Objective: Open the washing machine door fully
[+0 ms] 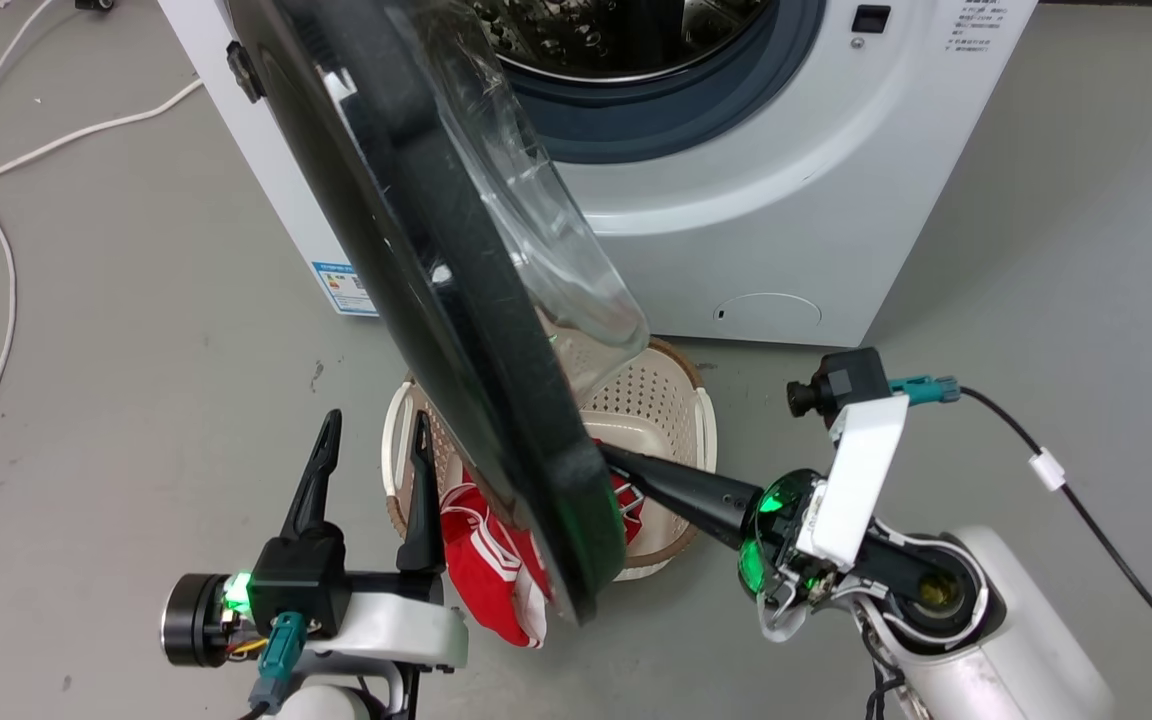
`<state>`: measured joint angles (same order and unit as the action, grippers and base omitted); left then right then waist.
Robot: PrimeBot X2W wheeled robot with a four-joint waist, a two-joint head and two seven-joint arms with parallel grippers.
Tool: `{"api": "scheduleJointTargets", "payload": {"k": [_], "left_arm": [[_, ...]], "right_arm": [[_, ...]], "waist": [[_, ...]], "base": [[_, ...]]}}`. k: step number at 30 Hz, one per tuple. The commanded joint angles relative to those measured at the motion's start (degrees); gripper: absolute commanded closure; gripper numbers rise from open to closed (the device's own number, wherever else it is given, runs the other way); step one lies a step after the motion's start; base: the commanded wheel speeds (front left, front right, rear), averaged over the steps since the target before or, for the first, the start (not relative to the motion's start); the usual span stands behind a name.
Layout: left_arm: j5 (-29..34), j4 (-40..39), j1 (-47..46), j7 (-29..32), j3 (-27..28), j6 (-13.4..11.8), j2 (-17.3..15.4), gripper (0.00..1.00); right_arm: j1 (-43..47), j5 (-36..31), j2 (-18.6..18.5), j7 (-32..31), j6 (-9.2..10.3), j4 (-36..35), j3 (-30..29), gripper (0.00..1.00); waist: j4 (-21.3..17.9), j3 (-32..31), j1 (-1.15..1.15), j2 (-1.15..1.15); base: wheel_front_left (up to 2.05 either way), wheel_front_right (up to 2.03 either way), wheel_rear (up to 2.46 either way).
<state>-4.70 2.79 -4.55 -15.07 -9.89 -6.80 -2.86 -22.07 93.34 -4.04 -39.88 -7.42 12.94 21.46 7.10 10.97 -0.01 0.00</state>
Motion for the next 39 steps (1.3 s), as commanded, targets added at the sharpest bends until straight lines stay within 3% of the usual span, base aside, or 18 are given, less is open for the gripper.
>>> {"api": "scheduleJointTargets", "payload": {"k": [1, 7, 13, 15, 16, 18, 19, 22, 23, 25, 27, 30, 34, 39], "left_arm": [[0.3, 0.0, 0.7, -0.2, 0.2, -0.1, 0.0, 0.00], [0.3, 0.5, 2.1, -0.2, 0.6, -0.3, 0.0, 0.00], [0.3, 0.8, 3.4, -0.2, 1.0, -0.2, 0.0, 0.00], [0.2, 0.8, 3.9, -0.2, 1.2, -0.2, 0.0, 0.00], [0.2, 0.8, 4.3, -0.2, 1.3, -0.2, 0.0, 0.00], [0.3, 0.9, 5.0, -0.2, 1.5, -0.2, 0.0, 0.00], [0.3, 0.7, 6.0, -0.2, 2.0, -0.3, 0.0, 0.00], [0.5, 0.5, 6.9, -0.2, 2.4, 0.0, 0.0, 0.00], [0.6, 0.5, 7.8, -0.2, 2.9, 0.2, 0.0, 0.00], [0.7, 0.5, 8.1, -0.2, 3.0, 0.4, 0.0, 0.00], [0.7, 0.5, 8.1, -0.2, 3.0, 0.5, 0.0, 0.00], [0.6, 0.3, 8.4, -0.2, 3.0, 0.4, 0.0, 0.00], [0.5, 0.1, 8.5, -0.1, 2.9, 0.3, 0.0, 0.00], [0.5, 0.0, 8.5, -0.1, 2.8, 0.5, 0.0, 0.00]], "right_arm": [[1.1, 0.4, 0.4, -0.1, -0.12, -0.1, 0.5, 1.00], [3.3, 0.9, 0.8, 3.3, -0.12, -1.8, -1.0, 1.00], [7.6, -0.1, 0.9, 11.5, -0.13, -6.2, -6.9, 1.00], [9.4, -1.4, 0.9, 14.8, -0.13, -8.6, -9.0, 0.26], [10.4, -1.7, 0.9, 16.7, -0.12, -9.7, -10.2, 0.00], [12.3, -3.2, 1.0, 20.4, -0.12, -12.1, -12.3, 0.00], [14.7, -7.4, 0.4, 27.1, -0.13, -15.5, -15.4, 0.00], [16.4, -19.9, -3.0, 37.4, -0.12, -17.5, -15.0, 0.00], [17.9, -29.8, -5.5, 48.6, -0.12, -17.6, -12.1, 0.00], [18.6, -37.3, -8.8, 53.5, -0.06, -16.7, -10.8, 0.00], [19.7, -44.3, -9.2, 54.8, -0.06, -15.3, -10.9, 0.00], [20.6, -59.3, -8.4, 55.0, -0.07, -16.3, -15.7, 0.00], [24.0, -76.0, -4.5, 55.0, -0.07, -18.0, -20.4, 0.00], [28.0, -87.3, -1.1, 55.0, -0.05, -17.3, -22.3, 0.00]], "waist": [[-0.1, -0.2, 0.01, 0.00], [-0.6, -2.0, 0.01, 0.00], [-1.4, -4.5, 0.01, 0.00], [-1.7, -5.4, 0.01, 0.00], [-1.8, -5.9, 0.01, 0.00], [-2.2, -6.9, 0.01, 0.00], [-2.9, -8.0, 0.01, 0.00], [-3.7, -8.8, 0.01, 0.00], [-4.5, -9.6, 0.01, 0.00], [-4.8, -10.0, 0.01, 0.00], [-5.1, -10.2, 0.01, 0.00], [-5.3, -10.3, 0.01, 0.00], [-5.4, -10.4, 0.01, 0.00], [-5.0, -10.5, 0.01, 0.00]], "base": [[0.00, 0.00, 0.00], [0.00, 0.00, 0.00], [0.00, 0.00, 0.00], [0.00, 0.00, 0.00], [0.00, 0.00, 0.00], [0.00, 0.00, 0.00], [0.00, 0.00, 0.00], [0.00, 0.00, 0.00], [0.00, 0.00, 0.00], [0.00, 0.00, 0.00], [0.00, 0.00, 0.00], [0.00, 0.00, 0.00], [0.00, 0.00, 0.00], [0.00, 0.00, 0.00]]}}
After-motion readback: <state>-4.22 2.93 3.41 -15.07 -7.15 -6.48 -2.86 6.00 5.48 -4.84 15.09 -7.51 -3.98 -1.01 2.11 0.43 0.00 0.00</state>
